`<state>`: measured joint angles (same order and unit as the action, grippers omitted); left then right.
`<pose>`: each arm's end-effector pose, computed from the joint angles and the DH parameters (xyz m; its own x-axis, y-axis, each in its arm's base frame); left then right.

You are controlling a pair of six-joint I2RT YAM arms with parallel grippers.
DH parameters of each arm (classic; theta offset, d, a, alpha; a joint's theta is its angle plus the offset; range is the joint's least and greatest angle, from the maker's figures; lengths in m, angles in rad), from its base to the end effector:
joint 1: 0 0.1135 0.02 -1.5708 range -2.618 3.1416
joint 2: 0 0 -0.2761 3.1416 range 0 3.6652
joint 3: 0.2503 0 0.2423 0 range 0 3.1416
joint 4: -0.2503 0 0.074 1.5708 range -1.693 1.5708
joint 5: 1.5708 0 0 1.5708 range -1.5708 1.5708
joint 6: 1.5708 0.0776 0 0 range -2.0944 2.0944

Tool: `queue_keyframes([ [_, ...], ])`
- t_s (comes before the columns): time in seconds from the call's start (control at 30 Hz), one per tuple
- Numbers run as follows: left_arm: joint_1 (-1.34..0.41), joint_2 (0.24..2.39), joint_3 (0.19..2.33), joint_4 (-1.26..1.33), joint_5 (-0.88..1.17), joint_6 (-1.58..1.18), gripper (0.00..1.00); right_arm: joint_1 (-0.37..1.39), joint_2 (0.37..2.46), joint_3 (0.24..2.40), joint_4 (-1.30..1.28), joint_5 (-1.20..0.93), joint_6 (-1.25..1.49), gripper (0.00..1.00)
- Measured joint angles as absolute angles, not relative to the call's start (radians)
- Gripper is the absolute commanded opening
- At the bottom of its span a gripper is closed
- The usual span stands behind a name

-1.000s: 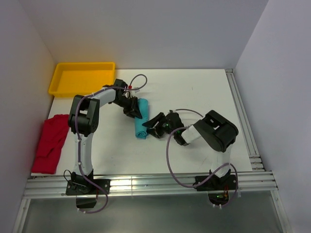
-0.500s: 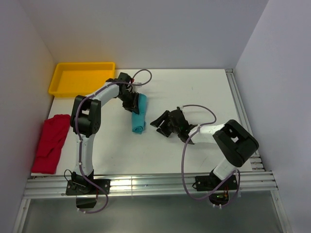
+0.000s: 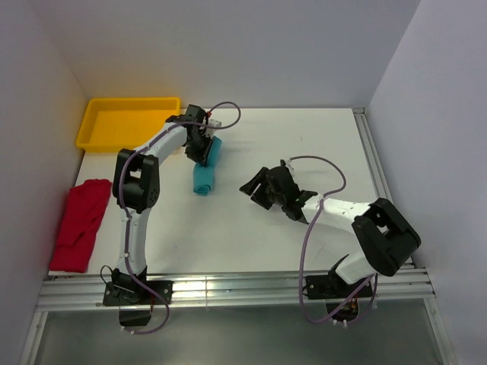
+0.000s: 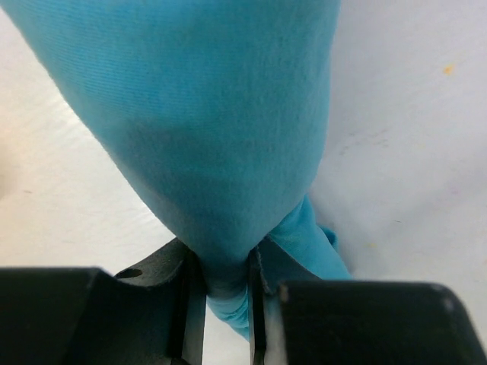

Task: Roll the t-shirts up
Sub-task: Place the rolled tshirt into the container

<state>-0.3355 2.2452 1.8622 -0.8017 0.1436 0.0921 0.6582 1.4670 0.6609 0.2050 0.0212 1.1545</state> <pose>0.4584 -0.1716 0.1574 -0.8364 0.3880 -0.3872 0.4556 0.8848 -0.0974 0.2559 0.1958 0.1745 -0.7276 0.5933 -0.3445 0.1675 0.6405 0.7494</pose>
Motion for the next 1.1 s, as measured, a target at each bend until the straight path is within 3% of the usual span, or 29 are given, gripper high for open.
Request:
queue_keyframes([
  [0.6, -0.274, 2.318, 2.026, -0.840, -0.173, 0.316, 0.00, 0.658, 1.382, 0.720, 0.068, 0.084, 1.089, 0.65],
  [1.1, -0.211, 2.334, 2.223, -0.905, -0.103, 0.410, 0.00, 0.657, 1.287, 0.720, 0.001, 0.131, 1.065, 0.65],
])
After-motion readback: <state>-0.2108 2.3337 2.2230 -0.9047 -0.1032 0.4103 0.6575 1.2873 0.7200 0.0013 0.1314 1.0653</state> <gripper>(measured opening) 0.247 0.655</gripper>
